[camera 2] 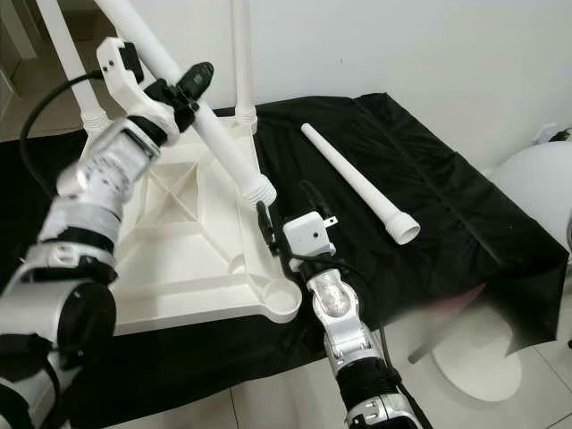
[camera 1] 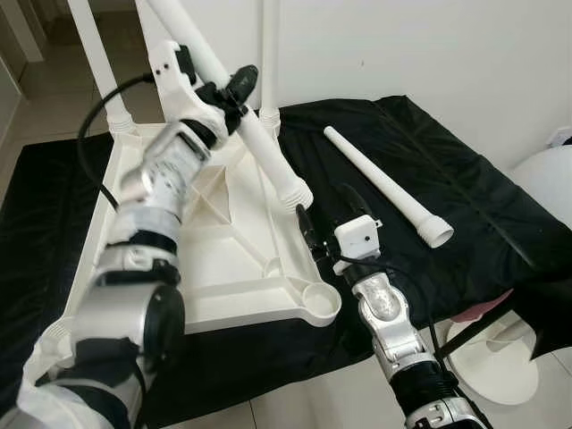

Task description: Building children table

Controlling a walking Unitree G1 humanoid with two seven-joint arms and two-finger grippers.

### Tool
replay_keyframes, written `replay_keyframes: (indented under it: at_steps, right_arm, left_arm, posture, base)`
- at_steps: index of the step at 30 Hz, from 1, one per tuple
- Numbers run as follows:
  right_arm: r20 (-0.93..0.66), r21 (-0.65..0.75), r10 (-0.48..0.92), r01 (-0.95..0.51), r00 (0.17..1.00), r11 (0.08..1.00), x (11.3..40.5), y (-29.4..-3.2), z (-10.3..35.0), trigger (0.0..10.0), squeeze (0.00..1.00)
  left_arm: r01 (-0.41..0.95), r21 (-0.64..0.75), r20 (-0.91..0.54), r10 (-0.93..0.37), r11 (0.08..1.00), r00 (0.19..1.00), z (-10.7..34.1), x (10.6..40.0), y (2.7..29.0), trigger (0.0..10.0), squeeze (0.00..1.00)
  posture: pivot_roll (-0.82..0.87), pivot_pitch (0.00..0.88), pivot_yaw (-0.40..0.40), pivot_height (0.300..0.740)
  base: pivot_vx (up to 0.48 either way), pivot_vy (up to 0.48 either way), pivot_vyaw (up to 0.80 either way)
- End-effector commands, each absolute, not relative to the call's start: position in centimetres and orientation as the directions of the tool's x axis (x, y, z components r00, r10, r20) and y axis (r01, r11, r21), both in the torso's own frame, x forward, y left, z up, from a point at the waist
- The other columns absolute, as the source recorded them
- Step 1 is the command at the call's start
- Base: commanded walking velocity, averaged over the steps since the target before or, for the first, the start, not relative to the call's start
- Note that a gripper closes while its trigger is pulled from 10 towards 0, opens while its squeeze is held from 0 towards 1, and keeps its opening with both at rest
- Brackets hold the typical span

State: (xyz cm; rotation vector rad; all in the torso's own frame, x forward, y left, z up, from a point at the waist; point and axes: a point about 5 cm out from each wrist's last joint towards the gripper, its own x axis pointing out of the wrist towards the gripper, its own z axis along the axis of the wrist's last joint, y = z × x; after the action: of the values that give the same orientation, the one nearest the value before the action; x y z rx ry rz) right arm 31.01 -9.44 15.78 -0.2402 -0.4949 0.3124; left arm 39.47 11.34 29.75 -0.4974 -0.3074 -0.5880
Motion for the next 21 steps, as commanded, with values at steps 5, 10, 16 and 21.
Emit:
replay_keyframes:
  at_steps: [5, 10, 16, 21]
  right_arm:
    - [0.416, -0.284, 0.327, -0.22, 0.848, 0.933, 31.3, -9.1, 16.6, 10.0, 0.0]
    - [0.387, -0.253, 0.307, -0.22, 0.87, 0.942, 31.8, -8.9, 17.0, 10.0, 0.0]
    - [0.339, -0.224, 0.336, -0.272, 0.878, 0.936, 32.2, -8.5, 17.1, 10.0, 0.0]
    - [0.298, -0.231, 0.379, -0.319, 0.876, 0.919, 32.5, -7.9, 17.0, 10.0, 0.0]
  left_arm:
    - [0.568, -0.272, 0.484, -0.399, 0.777, 0.778, 30.0, 38.2, 10.7, 10.0, 0.0]
    - [0.522, -0.22, 0.513, -0.357, 0.824, 0.78, 29.2, 36.8, 10.0, 10.0, 0.0]
    - [0.506, -0.165, 0.533, -0.355, 0.847, 0.768, 28.3, 35.3, 8.5, 10.0, 0.0]
    - [0.531, -0.117, 0.54, -0.395, 0.839, 0.743, 28.3, 34.6, 7.2, 10.0, 0.0]
  posture:
    - [-0.05, 0.018, 0.005, 0.74]
    - [-0.05, 0.013, 0.004, 0.74]
    - [-0.04, 0.0, -0.006, 0.74]
    - [-0.03, 0.0, -0.014, 0.74]
  base:
    - [0.0, 0.0, 0.0]
    - [0.0, 0.0, 0.0]
    - [0.0, 0.0, 0.0]
    - [0.0, 0.0, 0.0]
